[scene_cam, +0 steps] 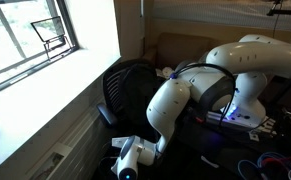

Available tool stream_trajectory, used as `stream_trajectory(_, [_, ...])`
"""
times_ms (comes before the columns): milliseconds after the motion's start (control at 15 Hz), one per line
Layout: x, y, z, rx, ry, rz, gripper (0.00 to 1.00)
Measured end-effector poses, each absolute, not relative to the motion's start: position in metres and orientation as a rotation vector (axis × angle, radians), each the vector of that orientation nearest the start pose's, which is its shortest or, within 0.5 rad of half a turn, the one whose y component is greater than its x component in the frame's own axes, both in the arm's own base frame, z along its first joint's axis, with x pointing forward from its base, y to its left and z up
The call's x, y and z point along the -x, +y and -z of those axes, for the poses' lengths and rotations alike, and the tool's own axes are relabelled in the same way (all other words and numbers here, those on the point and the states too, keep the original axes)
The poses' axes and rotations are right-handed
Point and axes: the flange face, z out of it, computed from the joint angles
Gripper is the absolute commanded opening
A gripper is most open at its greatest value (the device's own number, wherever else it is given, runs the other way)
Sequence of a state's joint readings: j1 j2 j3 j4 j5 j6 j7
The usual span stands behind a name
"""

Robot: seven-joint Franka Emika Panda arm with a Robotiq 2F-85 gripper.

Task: Take the belt off the seat and put it on the back of the chair

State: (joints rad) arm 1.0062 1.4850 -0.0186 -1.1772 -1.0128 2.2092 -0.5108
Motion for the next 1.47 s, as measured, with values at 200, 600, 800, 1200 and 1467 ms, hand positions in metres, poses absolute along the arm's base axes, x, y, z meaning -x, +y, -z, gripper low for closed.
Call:
stream_trajectory(200, [-0.417,0.472,0.138,-0.834,2.307,0.169,1.00])
stream_trajectory(600, [-0.437,0.449,0.139,-0.843,2.374,0.151,1.00])
stream_trajectory(800, [-0.434,0.452,0.140,-0.875,2.432,0.112,1.00])
stream_trajectory(1200, [-0.447,0.431,0.143,-0.960,2.514,0.077,1.00])
stream_trajectory(1467, [-0.440,0.430,0.151,-0.954,2.562,0.101,1.00])
